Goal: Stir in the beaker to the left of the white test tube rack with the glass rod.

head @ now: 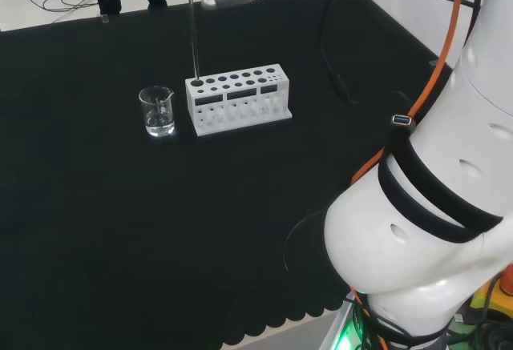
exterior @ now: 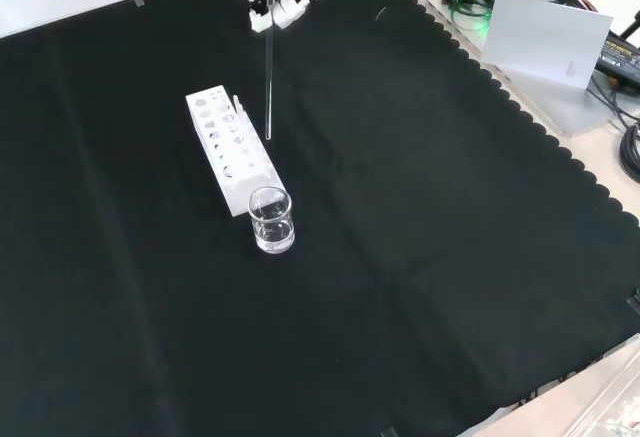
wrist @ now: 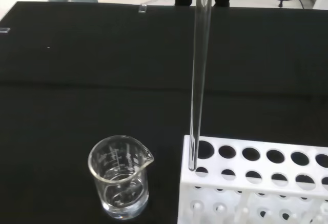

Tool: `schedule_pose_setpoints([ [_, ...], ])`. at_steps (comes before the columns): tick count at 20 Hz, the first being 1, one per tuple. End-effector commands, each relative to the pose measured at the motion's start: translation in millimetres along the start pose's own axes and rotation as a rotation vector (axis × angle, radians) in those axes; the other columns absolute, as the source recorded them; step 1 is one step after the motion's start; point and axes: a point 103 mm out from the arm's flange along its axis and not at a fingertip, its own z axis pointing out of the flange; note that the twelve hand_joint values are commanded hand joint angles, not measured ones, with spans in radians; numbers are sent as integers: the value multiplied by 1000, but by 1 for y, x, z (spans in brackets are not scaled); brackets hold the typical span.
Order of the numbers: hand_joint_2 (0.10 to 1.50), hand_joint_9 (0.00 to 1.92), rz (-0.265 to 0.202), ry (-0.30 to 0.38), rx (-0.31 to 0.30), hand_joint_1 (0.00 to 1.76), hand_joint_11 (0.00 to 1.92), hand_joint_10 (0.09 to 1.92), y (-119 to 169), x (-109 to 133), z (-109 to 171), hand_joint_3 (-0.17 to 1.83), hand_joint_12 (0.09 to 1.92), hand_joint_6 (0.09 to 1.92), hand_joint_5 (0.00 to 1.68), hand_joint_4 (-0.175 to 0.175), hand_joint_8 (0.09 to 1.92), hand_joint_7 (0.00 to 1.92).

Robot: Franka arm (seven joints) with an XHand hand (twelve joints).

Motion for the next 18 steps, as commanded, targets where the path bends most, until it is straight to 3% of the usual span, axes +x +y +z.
schedule_pose_setpoints([
  [1,1130,1666,-16,2,-5,1302,1735,907,-4,4,-4,-175,652,405,1187,-175,1093,1135],
  [13,1130,1667,-86,45,-18,1302,1731,910,9,34,-11,-175,667,401,1189,-175,1093,1135],
  [18,1130,1667,-154,60,-18,1302,1729,911,18,51,-8,-175,673,400,1189,-175,1093,1135],
])
